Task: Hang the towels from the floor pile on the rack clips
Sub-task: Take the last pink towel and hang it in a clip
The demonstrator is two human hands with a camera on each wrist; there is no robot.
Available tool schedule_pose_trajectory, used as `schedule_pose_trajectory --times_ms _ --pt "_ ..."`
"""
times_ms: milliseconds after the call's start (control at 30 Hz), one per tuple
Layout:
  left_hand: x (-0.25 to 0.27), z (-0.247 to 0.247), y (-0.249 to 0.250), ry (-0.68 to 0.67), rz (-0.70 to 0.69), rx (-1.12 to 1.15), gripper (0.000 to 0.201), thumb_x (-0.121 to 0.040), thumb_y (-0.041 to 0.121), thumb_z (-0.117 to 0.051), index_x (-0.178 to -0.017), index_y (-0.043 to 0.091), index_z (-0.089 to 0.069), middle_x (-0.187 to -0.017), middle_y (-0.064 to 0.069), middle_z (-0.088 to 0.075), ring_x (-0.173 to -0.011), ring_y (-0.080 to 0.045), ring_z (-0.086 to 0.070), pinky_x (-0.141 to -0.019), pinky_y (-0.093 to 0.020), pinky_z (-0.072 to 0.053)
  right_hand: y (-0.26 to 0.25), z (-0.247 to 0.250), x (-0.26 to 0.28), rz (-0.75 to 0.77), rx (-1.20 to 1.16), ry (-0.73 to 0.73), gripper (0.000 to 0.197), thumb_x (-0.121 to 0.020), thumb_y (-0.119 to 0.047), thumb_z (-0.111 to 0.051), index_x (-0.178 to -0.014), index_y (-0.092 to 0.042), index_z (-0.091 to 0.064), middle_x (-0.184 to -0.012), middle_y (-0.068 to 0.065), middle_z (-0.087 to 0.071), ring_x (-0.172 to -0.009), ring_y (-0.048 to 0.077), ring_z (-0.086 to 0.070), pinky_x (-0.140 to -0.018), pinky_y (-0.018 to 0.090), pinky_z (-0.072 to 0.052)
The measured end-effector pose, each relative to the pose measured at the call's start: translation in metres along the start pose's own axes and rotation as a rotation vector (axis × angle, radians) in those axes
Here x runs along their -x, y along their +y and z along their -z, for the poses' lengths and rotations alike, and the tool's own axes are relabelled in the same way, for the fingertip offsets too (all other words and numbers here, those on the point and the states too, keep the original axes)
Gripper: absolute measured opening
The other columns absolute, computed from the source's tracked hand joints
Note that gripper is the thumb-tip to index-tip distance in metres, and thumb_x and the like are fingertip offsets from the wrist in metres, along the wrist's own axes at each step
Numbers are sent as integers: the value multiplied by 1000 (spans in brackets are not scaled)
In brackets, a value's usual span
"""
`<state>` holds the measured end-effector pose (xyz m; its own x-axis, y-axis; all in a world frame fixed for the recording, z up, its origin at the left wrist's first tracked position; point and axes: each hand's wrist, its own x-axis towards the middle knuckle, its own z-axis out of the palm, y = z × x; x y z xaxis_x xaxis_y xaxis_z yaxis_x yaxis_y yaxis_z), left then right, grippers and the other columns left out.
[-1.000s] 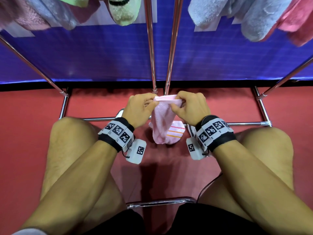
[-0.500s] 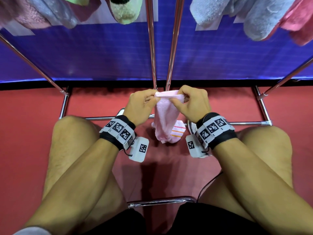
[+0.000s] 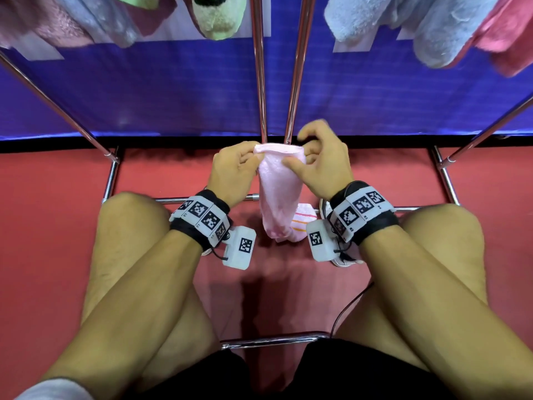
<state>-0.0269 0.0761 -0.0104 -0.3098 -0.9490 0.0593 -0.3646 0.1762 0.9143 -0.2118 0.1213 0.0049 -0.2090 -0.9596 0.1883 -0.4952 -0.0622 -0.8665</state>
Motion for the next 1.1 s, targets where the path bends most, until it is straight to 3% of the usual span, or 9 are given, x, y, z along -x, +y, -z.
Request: schedule_pose_trajectory --times_ms 100,167,233,367,500,600,767,867,1100 --pt "9 1 11 17 19 86 19 -87 27 -56 -88 39 -71 -83 -21 -70 -74 -19 -62 -79 -47 -59 -2 2 -2 -74 -118 -18 57 -70 -11 -83 -118 -23 -56 -59 -9 -50 -52 9 -43 -57 21 -42" --pt "14 1 18 31 22 144 21 -88 23 -56 -90 37 -72 -85 -17 -72 -78 -19 -64 -81 -44 -60 -3 1 -1 -94 -131 -32 36 -69 -13 -83 -102 -20 -68 -68 -1 -62 -58 10 -52 -63 25 -46" --pt "16 2 20 59 5 144 18 -88 26 -56 -92 35 -71 -87 -25 -69 -78 -21 -61 -81 -52 -59 -9 -1 3 -110 -160 -23 21 -69 -13 -83 -82 -23 -70 -74 3 -69 -63 10 -58 -65 26 -49" --pt "15 8 21 109 -21 130 18 -86 33 -57 -98 37 -71 -82 -28 -64 -75 -18 -54 -78 -59 -55 -29 -1 10 -110 -267 22 28 -71 -3 -83 -71 -21 -61 -67 -1 -61 -59 6 -52 -57 17 -45" --pt "16 26 64 127 -80 149 17 -91 14 -60 -101 20 -71 -68 13 -65 -66 0 -54 -72 -29 -49 -62 14 6 -52 -312 64 28 -72 -1 -82 -73 -20 -61 -66 -7 -61 -57 -2 -52 -59 15 -44" --pt "11 43 102 152 -155 189 17 -92 3 -59 -100 15 -69 -65 20 -64 -62 5 -53 -67 -20 -46 -101 29 -3 33 -324 95 27 -75 3 -77 -75 -19 -61 -68 -7 -60 -58 -6 -51 -61 13 -44" --pt "1 67 162 185 -277 289 22 -89 1 -55 -100 15 -69 -72 15 -68 -70 2 -58 -74 -32 -52 -165 58 -19 142 -341 126 17 -72 -5 -71 -77 -19 -62 -70 -2 -61 -65 8 -53 -63 22 -46" --pt "-2 86 203 185 -330 296 24 -91 -6 -52 -102 11 -66 -65 19 -67 -65 6 -57 -71 -29 -51 -199 82 -29 204 -336 161 22 -75 2 -73 -79 -18 -64 -72 -3 -63 -64 4 -54 -64 21 -47" --pt "-4 133 301 182 -414 271 35 -92 -5 -53 -89 25 -69 -73 12 -69 -73 -9 -61 -69 -37 -55 -286 135 -51 299 -321 192 21 -76 -3 -79 -79 -21 -67 -70 -6 -65 -63 3 -56 -64 21 -49"
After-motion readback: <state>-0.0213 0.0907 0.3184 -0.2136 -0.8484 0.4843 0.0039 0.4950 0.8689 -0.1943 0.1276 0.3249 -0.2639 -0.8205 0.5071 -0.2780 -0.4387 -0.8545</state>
